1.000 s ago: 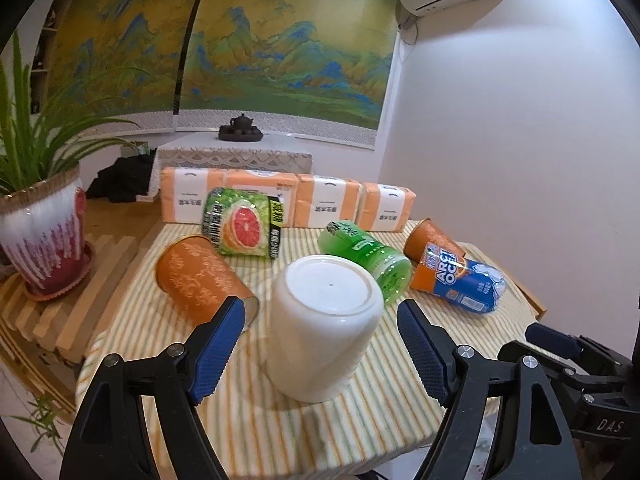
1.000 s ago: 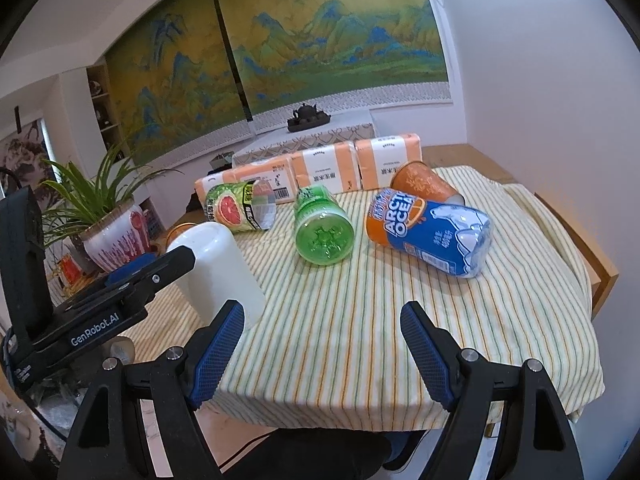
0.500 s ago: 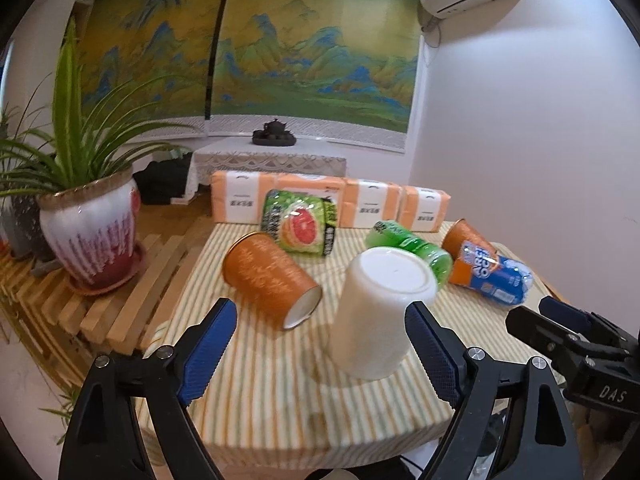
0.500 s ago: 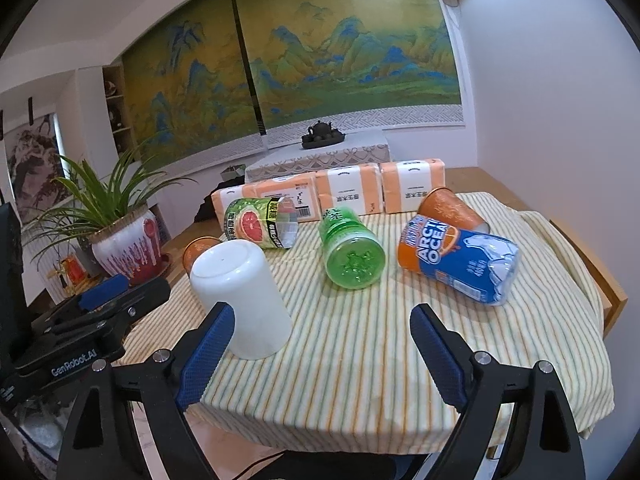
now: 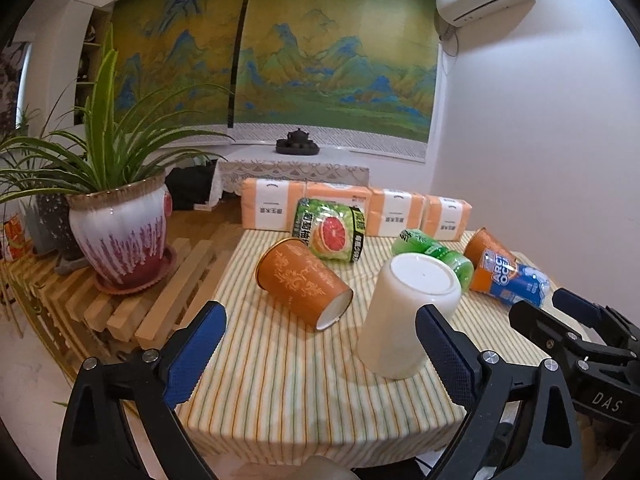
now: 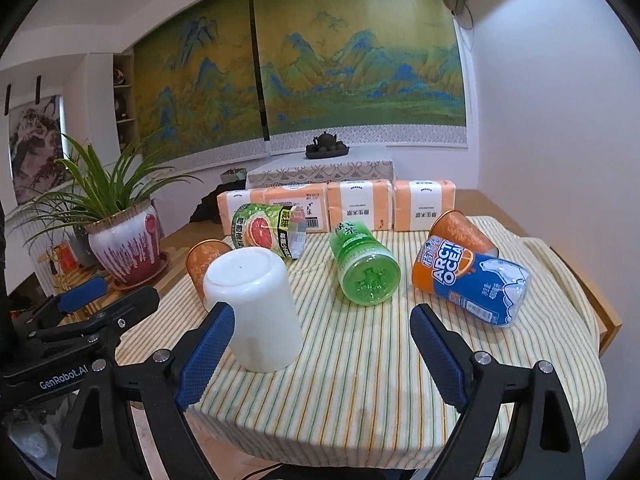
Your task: Flip cup upside down
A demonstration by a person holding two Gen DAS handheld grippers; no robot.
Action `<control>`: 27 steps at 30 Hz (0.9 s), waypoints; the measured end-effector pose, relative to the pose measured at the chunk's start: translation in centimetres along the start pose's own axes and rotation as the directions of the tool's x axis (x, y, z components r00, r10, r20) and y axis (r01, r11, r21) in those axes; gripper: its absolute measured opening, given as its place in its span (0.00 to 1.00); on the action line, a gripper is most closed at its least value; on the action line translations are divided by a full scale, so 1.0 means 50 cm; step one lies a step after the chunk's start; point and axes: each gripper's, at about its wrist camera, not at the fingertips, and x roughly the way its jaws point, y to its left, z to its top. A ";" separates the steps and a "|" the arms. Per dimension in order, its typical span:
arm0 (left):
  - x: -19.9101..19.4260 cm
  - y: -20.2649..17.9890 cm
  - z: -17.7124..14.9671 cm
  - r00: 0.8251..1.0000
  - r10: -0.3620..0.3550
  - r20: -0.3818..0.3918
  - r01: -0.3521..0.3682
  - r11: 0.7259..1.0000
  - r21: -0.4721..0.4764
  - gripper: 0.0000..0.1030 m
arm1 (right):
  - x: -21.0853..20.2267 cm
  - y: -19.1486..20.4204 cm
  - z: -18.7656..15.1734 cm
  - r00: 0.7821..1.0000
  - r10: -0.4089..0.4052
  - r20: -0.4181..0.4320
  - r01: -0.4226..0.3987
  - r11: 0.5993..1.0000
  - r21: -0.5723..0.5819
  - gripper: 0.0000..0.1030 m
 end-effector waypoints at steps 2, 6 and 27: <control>-0.003 0.001 0.002 1.000 0.004 0.001 -0.004 1.000 -0.006 0.95 | -0.005 0.004 0.002 1.000 -0.001 0.008 0.002 1.000 -0.004 0.84; -0.008 -0.003 0.004 1.000 0.011 0.006 -0.011 1.000 0.000 0.95 | -0.013 0.010 0.004 1.000 -0.008 0.022 0.009 1.000 -0.019 0.84; -0.015 -0.016 0.008 1.000 0.005 0.014 -0.005 1.000 0.005 0.96 | -0.011 0.009 0.000 1.000 -0.003 0.015 0.003 1.000 -0.017 0.85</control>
